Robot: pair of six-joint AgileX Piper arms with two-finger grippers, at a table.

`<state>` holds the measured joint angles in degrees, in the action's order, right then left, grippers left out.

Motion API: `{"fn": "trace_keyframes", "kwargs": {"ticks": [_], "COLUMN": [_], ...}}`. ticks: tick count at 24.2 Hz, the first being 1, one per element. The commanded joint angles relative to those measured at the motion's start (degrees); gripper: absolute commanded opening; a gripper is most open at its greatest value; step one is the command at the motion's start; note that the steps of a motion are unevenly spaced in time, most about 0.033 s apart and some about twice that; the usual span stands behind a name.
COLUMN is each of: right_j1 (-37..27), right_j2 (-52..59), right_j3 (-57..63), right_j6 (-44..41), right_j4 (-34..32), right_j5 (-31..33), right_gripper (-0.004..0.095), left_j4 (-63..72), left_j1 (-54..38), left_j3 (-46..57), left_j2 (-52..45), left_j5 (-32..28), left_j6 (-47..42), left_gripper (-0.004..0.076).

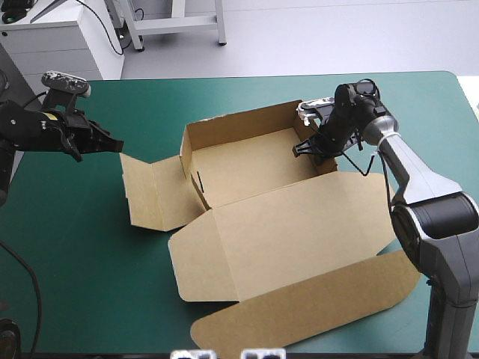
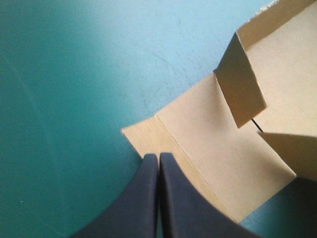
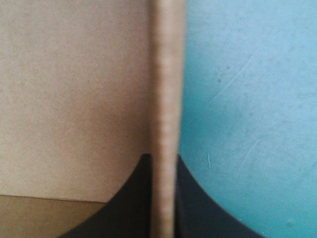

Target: Fold the box

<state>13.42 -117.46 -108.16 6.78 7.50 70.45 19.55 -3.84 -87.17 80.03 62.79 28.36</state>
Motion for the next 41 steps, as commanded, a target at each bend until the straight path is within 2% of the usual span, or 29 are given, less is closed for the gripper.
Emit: {"fn": "trace_keyframes", "kwargs": {"ticks": [1,5,7,14,16,20,23,26,31,34,38,41], "right_j1": [-0.8,-4.4,-8.6,-19.0,-20.8,-20.7,-20.7,-20.7,-20.4,-18.4,-14.3,-12.1], "right_j2": [6.0,10.0,13.8,26.0,27.7,28.2,28.2,28.2,28.2,28.1,28.1,28.1], "right_j3": [-2.5,-1.9,-0.4,6.8,7.5,7.5,7.5,7.5,7.5,7.5,7.5,7.5], "right_j6": [0.7,1.6,3.9,9.3,11.1,11.1,10.9,11.1,10.8,10.1,6.4,4.5], "right_j4": [1.7,5.5,11.5,16.6,21.7,22.2,23.9,23.8,23.2,20.1,12.4,10.9], "right_j5": [1.1,1.1,1.1,1.1,1.1,1.1,1.1,1.1,1.1,1.1,-0.9,-2.9], "right_gripper": [-0.0018,-0.002,-0.002,-0.002,-0.002,-0.002,-0.002,-0.0017,-0.0016,-0.0016,-0.0016,-0.0016], "left_j4": [1.4,1.4,1.4,-3.1,3.6,16.9,29.8,40.3,49.8,52.6,55.7,59.2], "left_j1": [0.0,0.0,0.0,0.0,0.0,0.0,0.0,0.1,1.1,2.8,4.5,4.8], "left_j3": [-1.5,-1.5,-1.5,-1.4,-1.1,1.6,2.5,2.5,2.5,2.5,2.5,2.5], "left_j2": [-2.2,-2.1,-2.1,-1.9,-0.4,3.9,7.3,8.9,9.2,9.2,9.2,9.2], "left_j5": [-3.2,-5.7,-5.8,-6.3,-6.2,-6.2,-3.2,-1.0,0.5,1.5,2.7,3.8], "left_j6": [-1.7,-1.8,-1.9,-5.2,-5.1,-3.2,5.8,10.0,13.7,15.5,16.8,16.8], "left_gripper": [-0.0009,-0.0009,-0.0009,-0.0009,-0.0009,-0.0009,-0.0009,-0.0009,-0.0009,-0.0009,-0.0009,-0.0009]}}
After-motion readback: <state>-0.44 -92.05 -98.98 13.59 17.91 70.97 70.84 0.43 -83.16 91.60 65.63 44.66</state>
